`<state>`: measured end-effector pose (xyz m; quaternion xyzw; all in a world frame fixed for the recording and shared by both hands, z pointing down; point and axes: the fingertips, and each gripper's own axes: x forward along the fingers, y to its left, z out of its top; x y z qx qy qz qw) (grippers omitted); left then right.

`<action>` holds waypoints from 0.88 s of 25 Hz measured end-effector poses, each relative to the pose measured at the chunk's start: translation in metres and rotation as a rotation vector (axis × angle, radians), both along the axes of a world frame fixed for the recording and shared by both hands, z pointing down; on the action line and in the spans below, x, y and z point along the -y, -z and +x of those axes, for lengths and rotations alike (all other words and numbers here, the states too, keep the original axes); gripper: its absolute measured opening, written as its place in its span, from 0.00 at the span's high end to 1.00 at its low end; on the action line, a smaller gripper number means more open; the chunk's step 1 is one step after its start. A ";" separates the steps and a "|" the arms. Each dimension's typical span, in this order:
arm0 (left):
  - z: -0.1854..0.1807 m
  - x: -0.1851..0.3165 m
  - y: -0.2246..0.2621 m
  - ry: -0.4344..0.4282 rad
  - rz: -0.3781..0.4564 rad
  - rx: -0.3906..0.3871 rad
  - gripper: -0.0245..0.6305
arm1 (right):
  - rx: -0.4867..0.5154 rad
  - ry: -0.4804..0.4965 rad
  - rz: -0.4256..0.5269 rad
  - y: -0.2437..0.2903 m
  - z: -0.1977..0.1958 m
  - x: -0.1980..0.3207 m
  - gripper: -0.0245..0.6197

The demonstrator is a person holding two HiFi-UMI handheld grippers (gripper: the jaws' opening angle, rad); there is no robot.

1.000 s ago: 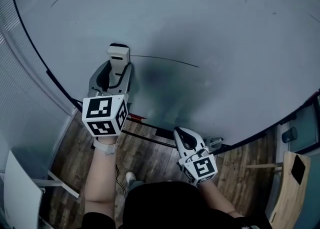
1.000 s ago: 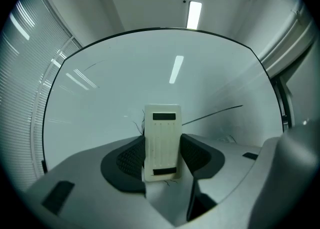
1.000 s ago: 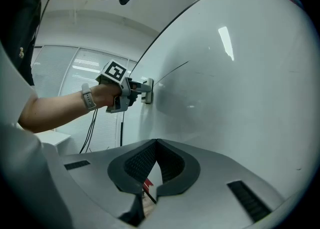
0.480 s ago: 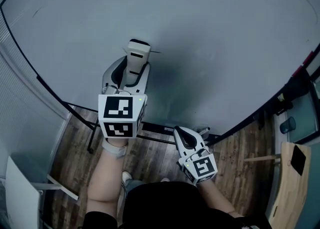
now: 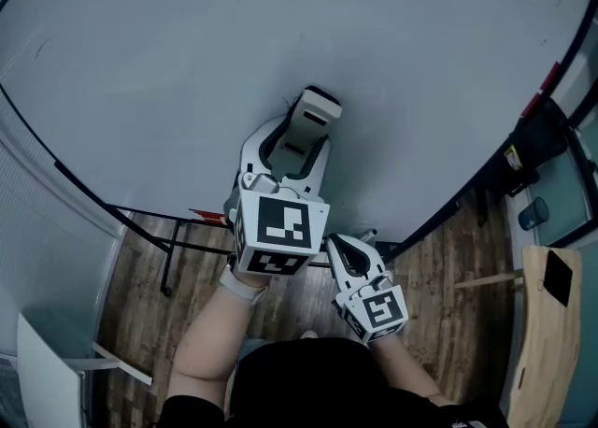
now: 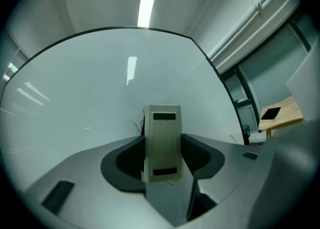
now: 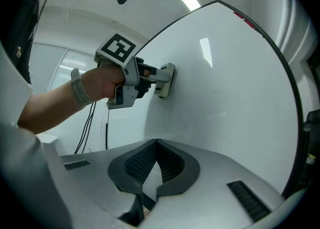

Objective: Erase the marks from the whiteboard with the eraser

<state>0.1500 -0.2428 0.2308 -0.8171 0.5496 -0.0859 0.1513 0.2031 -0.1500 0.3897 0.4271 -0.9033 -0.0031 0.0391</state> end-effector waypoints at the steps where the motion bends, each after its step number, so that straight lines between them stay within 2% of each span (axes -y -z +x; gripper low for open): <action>1: 0.008 0.000 -0.004 -0.011 -0.002 0.010 0.60 | 0.001 -0.010 -0.001 0.000 0.003 0.000 0.92; 5: 0.029 -0.003 -0.015 -0.036 0.032 0.087 0.60 | 0.018 -0.023 0.001 -0.004 0.006 -0.002 0.92; 10: 0.018 -0.006 -0.017 -0.053 0.046 0.067 0.60 | -0.017 -0.050 -0.028 -0.007 -0.003 -0.001 0.92; 16: -0.026 -0.001 -0.043 -0.096 -0.006 0.058 0.60 | -0.028 -0.023 -0.029 -0.007 -0.049 0.000 0.92; 22: -0.103 0.000 -0.048 -0.095 -0.052 -0.031 0.60 | -0.036 0.024 -0.037 -0.010 -0.120 0.002 0.92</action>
